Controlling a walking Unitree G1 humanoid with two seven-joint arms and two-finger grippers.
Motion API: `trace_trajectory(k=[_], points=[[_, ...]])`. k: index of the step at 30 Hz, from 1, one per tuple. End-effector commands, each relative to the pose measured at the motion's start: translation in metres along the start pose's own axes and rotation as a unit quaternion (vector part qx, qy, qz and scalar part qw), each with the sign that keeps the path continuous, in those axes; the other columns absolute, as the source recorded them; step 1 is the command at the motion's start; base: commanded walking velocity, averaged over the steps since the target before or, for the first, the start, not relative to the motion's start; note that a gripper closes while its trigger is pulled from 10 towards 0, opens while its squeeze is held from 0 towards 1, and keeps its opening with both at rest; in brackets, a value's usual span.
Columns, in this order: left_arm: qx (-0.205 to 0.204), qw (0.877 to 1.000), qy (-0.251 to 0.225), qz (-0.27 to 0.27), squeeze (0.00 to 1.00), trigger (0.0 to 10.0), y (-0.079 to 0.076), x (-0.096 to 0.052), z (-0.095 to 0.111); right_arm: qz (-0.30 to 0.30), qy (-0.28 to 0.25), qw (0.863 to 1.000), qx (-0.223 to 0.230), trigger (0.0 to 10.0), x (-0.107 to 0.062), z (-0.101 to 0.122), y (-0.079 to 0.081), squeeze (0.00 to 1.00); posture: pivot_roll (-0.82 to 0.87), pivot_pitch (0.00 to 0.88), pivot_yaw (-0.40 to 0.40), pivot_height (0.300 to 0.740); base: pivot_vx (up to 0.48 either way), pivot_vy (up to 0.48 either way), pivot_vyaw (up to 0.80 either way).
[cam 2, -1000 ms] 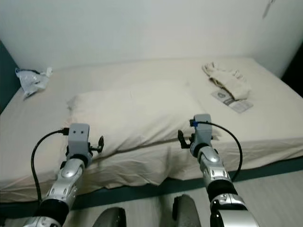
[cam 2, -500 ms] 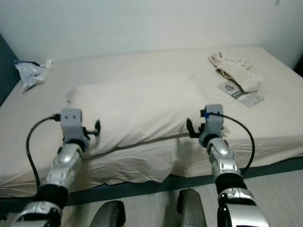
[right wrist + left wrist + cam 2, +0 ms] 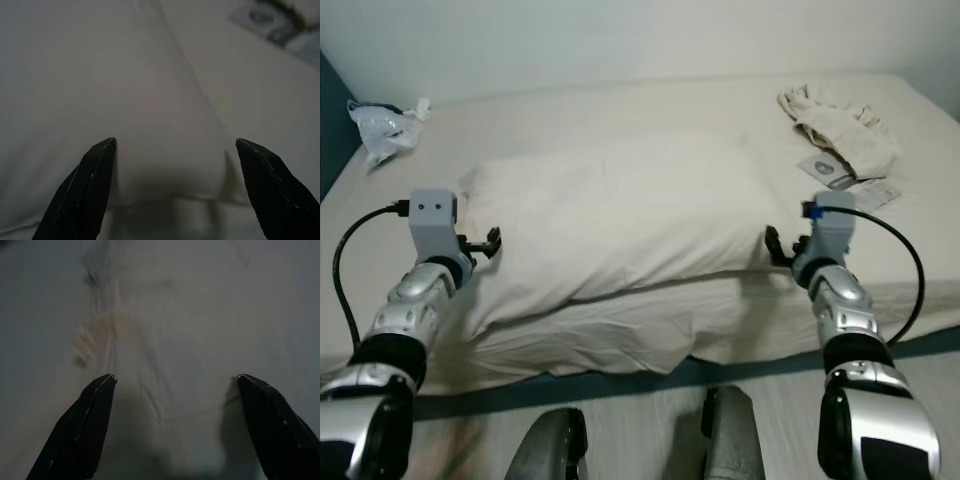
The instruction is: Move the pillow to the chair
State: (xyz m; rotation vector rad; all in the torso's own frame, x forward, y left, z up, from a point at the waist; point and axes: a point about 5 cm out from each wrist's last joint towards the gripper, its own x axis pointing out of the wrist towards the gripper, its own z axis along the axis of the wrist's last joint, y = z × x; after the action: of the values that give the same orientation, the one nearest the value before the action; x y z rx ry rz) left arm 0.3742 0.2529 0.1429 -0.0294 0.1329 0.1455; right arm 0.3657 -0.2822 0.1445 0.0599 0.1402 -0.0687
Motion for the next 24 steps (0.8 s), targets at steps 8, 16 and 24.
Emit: trace_trajectory(k=[8, 16, 24], points=[[-0.186, 0.980, 0.065, 0.009, 1.00, 10.0, 0.021, -0.001, -0.011, -0.039, -0.018, 0.990, 0.131, 10.0, -0.003, 0.013, -0.026, 1.00, 0.04, 0.311, 0.058, 0.586, 0.000, 0.000, 0.00], [-0.305, 0.930, 0.156, -0.132, 0.00, 10.0, -0.038, -0.009, -0.049, -0.025, -0.030, 0.982, 0.184, 10.0, -0.002, 0.018, -0.026, 1.00, 0.02, 0.317, 0.048, 0.586, 0.000, 0.000, 0.00], [-0.318, 0.926, 0.151, -0.132, 0.00, 10.0, -0.083, -0.016, -0.072, 0.015, -0.031, 0.982, 0.185, 10.0, 0.002, 0.016, -0.011, 1.00, 0.00, 0.308, 0.050, 0.586, 0.000, 0.000, 0.00]])
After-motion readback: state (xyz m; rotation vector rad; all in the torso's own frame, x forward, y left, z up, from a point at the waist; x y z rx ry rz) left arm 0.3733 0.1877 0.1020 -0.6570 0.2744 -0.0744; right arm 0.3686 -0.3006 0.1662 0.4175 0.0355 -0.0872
